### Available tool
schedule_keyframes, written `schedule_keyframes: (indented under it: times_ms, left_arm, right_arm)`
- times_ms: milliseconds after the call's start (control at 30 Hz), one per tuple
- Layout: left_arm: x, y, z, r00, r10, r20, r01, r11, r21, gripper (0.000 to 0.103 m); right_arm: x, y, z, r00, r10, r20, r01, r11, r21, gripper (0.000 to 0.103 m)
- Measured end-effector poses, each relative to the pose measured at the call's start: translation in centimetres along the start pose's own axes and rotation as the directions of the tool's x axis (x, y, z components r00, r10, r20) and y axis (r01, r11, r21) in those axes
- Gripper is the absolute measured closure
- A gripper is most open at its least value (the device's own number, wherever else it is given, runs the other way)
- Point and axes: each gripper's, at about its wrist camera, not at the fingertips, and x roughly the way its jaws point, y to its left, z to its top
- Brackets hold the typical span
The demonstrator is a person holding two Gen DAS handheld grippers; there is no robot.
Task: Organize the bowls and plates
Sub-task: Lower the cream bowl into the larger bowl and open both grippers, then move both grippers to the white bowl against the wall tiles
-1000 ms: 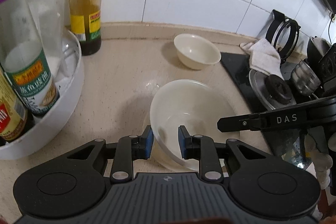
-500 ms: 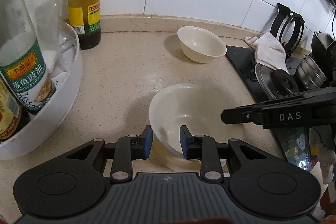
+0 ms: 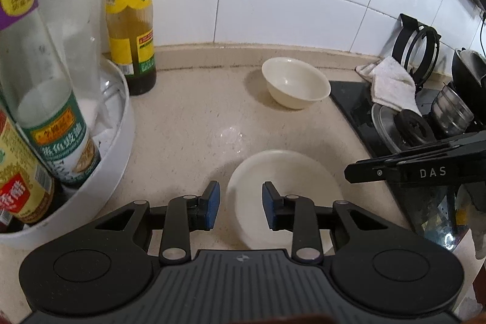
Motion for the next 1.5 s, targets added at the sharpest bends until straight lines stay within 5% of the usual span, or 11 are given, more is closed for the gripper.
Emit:
schedule_keyframes:
  times_ms: [367, 900, 1500]
  left_arm:
    - [1.4, -2.1, 2.9, 0.999, -0.018, 0.033, 0.016, 0.998, 0.054, 0.047]
    - [6.0, -5.9, 8.3, 0.999, -0.014, 0.049, 0.009, 0.994, 0.110, 0.041]
    - [12.0, -5.5, 12.3, 1.000, -0.011, 0.002, 0.011, 0.998, 0.063, 0.038]
  right_arm:
    - [-0.9, -0.9, 1.6, 0.999, -0.025, 0.044, 0.024, 0.999, 0.024, 0.086]
    - [-1.7, -4.7, 7.5, 0.983, -0.109, 0.146, 0.098, 0.992, 0.078, 0.086]
    - [3.8, -8.1, 12.6, 0.978, -0.182, 0.104, 0.168, 0.977, 0.129, 0.085]
